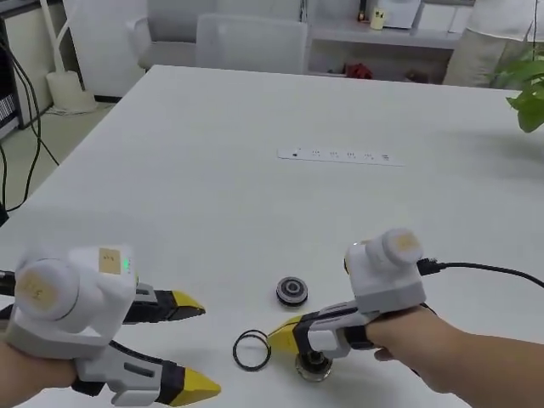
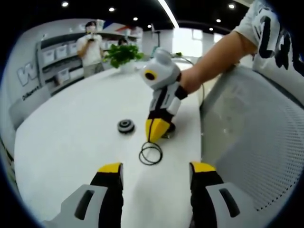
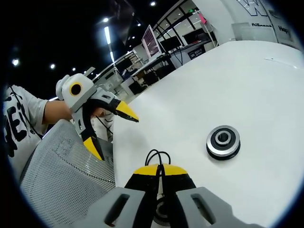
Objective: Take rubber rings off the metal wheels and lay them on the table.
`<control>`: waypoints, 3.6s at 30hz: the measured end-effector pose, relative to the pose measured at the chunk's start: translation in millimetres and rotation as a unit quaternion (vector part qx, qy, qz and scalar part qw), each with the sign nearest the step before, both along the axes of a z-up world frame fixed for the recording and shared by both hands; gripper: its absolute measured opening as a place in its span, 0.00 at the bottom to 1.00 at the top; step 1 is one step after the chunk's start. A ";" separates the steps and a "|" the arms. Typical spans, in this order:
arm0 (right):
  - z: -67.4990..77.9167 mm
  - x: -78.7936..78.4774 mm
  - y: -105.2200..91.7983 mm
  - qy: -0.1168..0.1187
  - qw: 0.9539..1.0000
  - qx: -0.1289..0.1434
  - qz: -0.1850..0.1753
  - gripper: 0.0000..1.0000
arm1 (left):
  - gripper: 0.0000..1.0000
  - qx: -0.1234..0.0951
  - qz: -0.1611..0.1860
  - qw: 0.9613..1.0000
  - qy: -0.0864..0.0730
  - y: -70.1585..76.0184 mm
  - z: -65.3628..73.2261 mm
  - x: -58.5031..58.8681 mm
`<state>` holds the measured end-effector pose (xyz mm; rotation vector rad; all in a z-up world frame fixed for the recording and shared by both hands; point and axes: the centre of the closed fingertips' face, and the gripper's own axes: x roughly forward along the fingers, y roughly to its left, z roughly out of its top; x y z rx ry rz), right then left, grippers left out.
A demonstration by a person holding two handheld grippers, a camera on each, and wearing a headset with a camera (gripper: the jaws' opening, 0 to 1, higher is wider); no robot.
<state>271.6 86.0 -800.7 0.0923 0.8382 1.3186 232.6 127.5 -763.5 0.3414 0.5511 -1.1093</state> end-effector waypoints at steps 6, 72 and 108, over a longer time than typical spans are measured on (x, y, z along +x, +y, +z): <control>-1.0 1.4 1.1 -0.004 1.000 -0.001 -0.002 0.02 | 0.57 0.004 0.001 1.000 0.002 1.5 -0.7 -0.1; 28.0 64.3 -54.3 -0.145 0.989 -0.022 -0.032 0.32 | 0.54 -0.011 -0.004 1.000 -0.011 -35.9 14.6 83.6; 2.9 73.5 -48.5 -0.155 0.987 -0.032 -0.023 0.34 | 0.44 -0.011 -0.010 1.000 0.013 -62.7 -13.1 107.3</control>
